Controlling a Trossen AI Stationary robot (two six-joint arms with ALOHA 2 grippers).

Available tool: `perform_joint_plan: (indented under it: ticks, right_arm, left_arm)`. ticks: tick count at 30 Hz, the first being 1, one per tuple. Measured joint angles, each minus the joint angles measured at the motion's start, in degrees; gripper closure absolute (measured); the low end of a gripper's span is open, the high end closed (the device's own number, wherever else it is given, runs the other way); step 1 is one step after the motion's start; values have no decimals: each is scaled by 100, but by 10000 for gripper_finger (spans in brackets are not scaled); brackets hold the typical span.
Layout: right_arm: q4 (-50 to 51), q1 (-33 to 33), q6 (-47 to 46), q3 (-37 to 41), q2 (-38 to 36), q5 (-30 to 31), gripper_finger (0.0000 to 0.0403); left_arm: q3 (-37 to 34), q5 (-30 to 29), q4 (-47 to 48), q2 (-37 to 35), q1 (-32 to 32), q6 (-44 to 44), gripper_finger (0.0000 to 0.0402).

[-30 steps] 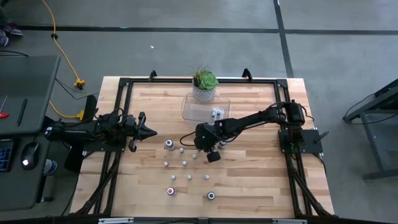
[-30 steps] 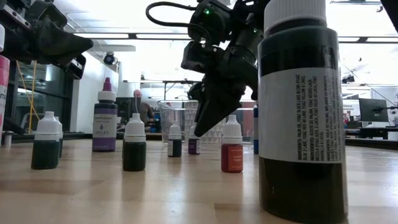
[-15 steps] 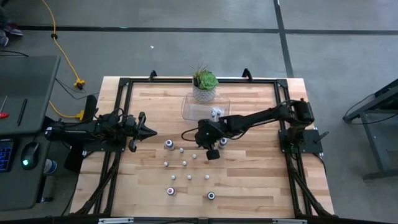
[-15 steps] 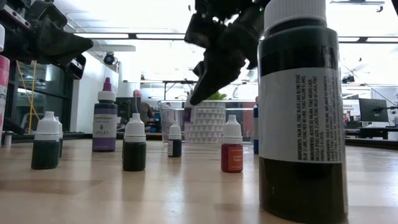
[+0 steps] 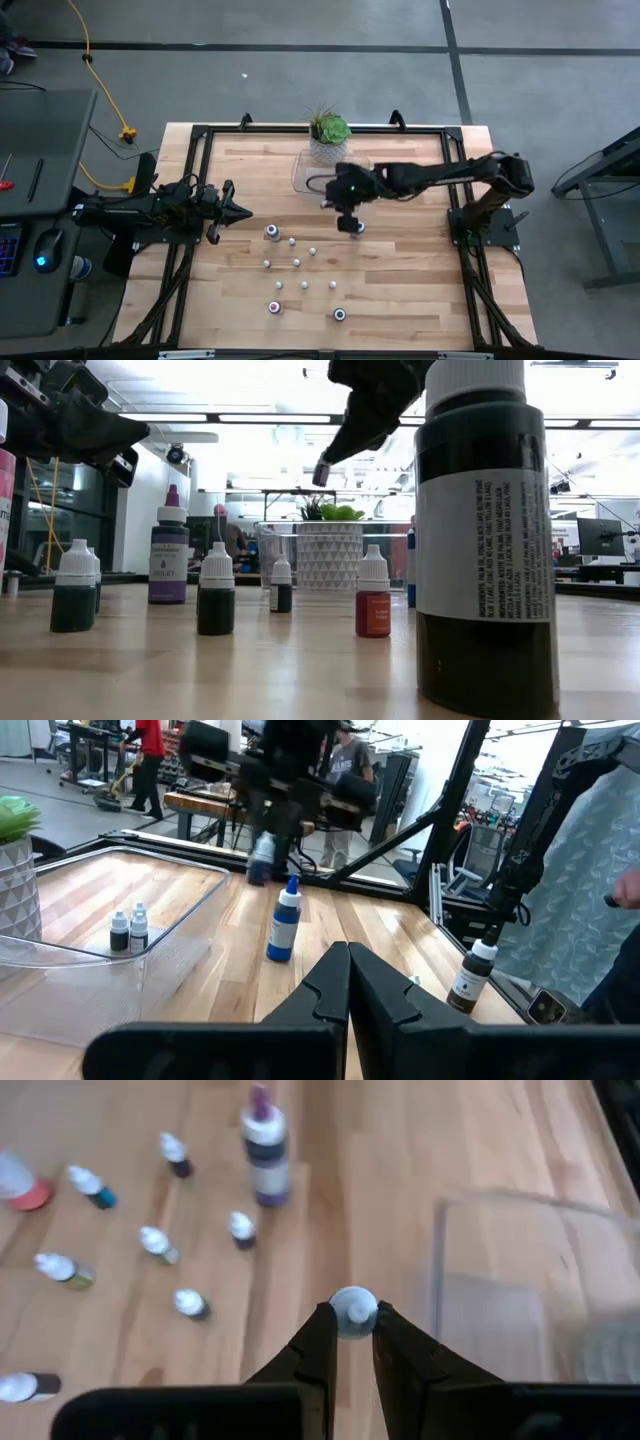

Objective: Pick & Place food coloring
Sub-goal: Put the small black food coloring bottle into the bin

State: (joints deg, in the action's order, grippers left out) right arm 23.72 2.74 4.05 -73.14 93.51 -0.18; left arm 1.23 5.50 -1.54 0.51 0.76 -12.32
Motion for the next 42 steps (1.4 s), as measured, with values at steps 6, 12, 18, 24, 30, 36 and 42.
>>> perform_joint_plan:
  ticks: [6,12,18,24,30,36,42]
  right_arm:
    - [756,498,-934,-2,-295,120,362]
    - [1384,943,-1310,52,-301,314,363]
    - [1041,1240,-1454,594,-306,326,356]
    - [472,1409,-1464,1069,-299,370,359]
    - [437,1537,-1434,1156,-199,489,353]
    - [342,1568,-1439,1154,74,364,355]
    - [118,1636,-1456,1152,259,234,351]
  left_arm:
    - [-2,0,0,-1,1,0,401]
    - [0,0,2,-2,2,0,401]
    - [0,0,0,-2,0,0,401]
    - [-1,0,0,-2,0,0,401]
    - [0,0,2,-2,2,0,401]
    - [0,0,1,-2,1,0,401]
    - [-1,-2,1,-2,0,0,401]
